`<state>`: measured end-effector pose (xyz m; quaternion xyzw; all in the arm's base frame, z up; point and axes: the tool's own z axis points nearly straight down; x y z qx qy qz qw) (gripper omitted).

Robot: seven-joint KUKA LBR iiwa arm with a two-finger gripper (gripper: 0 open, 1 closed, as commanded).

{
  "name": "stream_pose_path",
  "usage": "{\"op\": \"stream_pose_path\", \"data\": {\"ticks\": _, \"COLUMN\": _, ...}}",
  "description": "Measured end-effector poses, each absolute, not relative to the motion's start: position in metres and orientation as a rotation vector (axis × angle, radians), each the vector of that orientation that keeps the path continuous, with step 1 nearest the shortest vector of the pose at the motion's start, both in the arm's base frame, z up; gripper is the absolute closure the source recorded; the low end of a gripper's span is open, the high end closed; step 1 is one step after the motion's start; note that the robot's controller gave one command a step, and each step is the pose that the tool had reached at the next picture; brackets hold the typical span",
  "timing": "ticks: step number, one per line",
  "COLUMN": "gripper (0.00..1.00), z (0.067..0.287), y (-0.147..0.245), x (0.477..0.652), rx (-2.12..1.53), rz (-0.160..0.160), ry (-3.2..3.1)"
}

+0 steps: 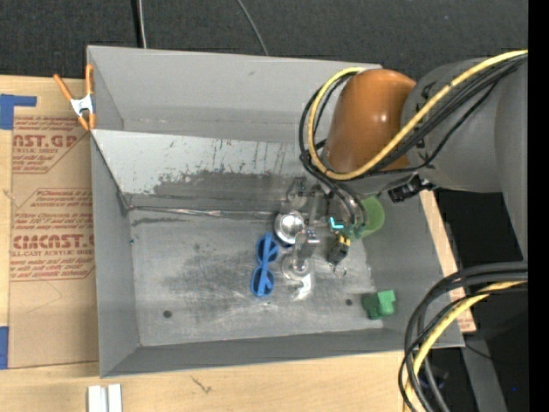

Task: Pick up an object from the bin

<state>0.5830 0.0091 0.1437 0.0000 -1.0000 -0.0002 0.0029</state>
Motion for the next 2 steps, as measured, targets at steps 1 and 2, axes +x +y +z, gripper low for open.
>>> {"op": "stream_pose_path", "data": {"ticks": 1, "gripper": 0.0, "z": 0.088, "y": -0.0102, "x": 0.592, "rx": 0.54, "rz": -0.008, "ry": -3.108}}
{"op": "stream_pose_path", "data": {"ticks": 2, "gripper": 1.0, "z": 0.0914, "y": -0.01, "x": 0.5946, "rx": 0.545, "rz": -0.006, "ry": -3.116}}
